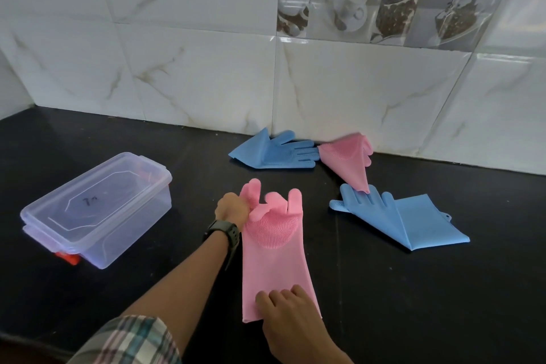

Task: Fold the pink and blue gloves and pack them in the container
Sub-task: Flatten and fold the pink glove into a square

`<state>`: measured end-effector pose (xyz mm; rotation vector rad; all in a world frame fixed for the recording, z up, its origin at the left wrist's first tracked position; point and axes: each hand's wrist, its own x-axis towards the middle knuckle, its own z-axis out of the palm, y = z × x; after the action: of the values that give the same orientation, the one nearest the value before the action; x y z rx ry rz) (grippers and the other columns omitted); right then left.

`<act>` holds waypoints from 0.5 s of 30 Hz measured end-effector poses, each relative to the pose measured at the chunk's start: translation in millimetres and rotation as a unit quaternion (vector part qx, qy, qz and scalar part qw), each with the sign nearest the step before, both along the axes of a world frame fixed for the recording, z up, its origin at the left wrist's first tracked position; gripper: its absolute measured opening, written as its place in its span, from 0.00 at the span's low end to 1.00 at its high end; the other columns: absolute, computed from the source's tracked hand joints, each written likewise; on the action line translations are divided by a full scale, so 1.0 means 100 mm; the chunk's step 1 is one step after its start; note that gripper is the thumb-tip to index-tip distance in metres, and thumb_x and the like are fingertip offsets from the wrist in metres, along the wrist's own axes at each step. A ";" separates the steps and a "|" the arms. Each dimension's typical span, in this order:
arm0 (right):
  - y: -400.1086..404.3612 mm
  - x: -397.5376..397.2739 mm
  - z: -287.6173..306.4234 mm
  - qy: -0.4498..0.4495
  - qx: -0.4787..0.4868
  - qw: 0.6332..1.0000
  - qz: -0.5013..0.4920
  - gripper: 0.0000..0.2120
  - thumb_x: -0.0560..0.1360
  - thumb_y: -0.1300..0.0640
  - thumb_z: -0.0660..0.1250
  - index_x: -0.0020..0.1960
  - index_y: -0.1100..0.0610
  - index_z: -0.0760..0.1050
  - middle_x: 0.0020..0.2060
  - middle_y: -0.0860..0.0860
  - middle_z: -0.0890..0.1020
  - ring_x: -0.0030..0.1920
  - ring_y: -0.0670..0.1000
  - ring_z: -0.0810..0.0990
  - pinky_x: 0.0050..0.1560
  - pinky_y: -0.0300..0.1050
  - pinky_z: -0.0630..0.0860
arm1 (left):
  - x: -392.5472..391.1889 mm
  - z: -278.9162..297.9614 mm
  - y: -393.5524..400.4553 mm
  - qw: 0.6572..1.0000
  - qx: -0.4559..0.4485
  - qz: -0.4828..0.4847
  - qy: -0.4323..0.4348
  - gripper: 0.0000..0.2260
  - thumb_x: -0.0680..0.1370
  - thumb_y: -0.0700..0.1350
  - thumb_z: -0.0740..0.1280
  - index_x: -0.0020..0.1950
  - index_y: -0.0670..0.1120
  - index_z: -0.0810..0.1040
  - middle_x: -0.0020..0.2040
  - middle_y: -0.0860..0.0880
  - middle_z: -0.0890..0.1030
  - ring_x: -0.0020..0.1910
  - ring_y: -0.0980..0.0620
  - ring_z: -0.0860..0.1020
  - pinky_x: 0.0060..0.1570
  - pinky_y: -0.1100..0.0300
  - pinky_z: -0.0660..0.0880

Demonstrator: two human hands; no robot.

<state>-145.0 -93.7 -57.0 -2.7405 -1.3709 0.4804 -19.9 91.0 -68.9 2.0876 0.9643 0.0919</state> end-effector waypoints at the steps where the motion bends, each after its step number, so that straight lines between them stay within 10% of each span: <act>1: 0.01 0.01 0.02 0.015 -0.012 1.000 0.002 0.17 0.78 0.55 0.60 0.65 0.58 0.64 0.63 0.59 0.75 0.61 0.60 0.74 0.70 0.57 0.61 | 0.01 0.02 0.01 0.999 0.025 -0.028 0.019 0.17 0.79 0.51 0.55 0.47 0.40 0.76 0.52 0.40 0.81 0.49 0.41 0.80 0.50 0.53 0.77; 8: 0.09 0.08 0.26 0.118 -0.076 0.990 0.012 0.19 0.79 0.52 0.59 0.67 0.58 0.64 0.64 0.58 0.74 0.63 0.60 0.73 0.70 0.58 0.62 | 0.09 0.21 0.06 0.956 0.188 -0.152 0.168 0.11 0.79 0.44 0.52 0.41 0.45 0.72 0.36 0.48 0.74 0.45 0.47 0.80 0.49 0.56 0.78; 11: -0.04 0.27 0.36 0.164 0.063 0.977 -0.119 0.17 0.76 0.44 0.60 0.58 0.53 0.70 0.51 0.51 0.78 0.51 0.51 0.76 0.54 0.45 0.72 | 0.10 0.25 0.03 0.938 0.247 -0.163 0.179 0.12 0.79 0.43 0.54 0.51 0.43 0.77 0.45 0.46 0.79 0.47 0.48 0.79 0.51 0.55 0.76; 15: -0.43 1.33 0.45 -0.019 0.263 0.890 -0.373 0.09 0.76 0.51 0.62 0.50 0.56 0.75 0.43 0.51 0.80 0.43 0.49 0.77 0.43 0.42 0.74 | 0.06 0.29 -0.09 0.942 0.266 -0.164 0.123 0.12 0.80 0.47 0.56 0.51 0.42 0.75 0.42 0.47 0.76 0.44 0.48 0.79 0.50 0.55 0.76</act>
<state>-11.8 -136.7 -11.7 -2.5183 -0.2787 -0.0071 -14.4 82.2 -40.3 2.7878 0.7728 -0.0947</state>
